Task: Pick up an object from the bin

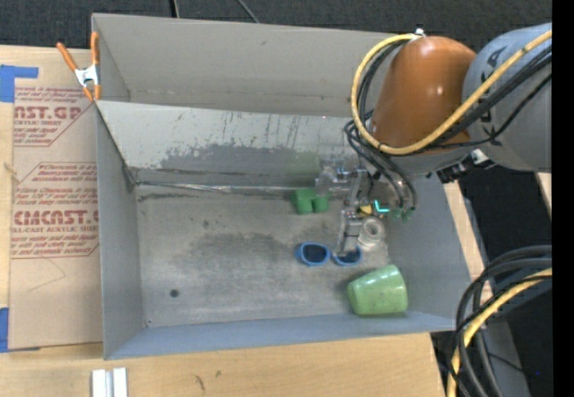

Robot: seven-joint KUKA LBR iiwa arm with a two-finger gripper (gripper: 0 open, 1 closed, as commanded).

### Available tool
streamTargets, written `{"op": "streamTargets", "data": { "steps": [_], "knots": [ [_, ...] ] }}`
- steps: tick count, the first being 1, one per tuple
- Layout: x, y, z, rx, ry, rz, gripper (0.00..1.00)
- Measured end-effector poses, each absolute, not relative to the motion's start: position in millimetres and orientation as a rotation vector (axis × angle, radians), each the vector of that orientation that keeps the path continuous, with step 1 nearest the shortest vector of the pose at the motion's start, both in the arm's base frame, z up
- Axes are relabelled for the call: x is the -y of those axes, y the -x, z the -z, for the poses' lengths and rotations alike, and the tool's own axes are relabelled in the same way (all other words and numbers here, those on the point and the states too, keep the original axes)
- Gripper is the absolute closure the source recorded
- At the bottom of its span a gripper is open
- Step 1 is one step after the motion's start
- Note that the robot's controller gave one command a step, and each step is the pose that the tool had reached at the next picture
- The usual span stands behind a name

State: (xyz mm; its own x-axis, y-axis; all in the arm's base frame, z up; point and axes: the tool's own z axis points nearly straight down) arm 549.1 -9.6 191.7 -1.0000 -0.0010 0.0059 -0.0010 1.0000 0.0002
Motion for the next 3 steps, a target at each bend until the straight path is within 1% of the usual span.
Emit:
{"op": "streamTargets", "data": {
  "steps": [1, 2, 3],
  "knots": [
    [-26.0, -573.6, -160.5, 3.142, 0.010, 0.004, 0.00],
    [33.0, -505.2, -88.7, 3.110, -0.382, -0.001, 0.00],
    [56.2, -549.4, -68.8, 3.130, -0.307, -0.001, 0.00]
  ]
}}
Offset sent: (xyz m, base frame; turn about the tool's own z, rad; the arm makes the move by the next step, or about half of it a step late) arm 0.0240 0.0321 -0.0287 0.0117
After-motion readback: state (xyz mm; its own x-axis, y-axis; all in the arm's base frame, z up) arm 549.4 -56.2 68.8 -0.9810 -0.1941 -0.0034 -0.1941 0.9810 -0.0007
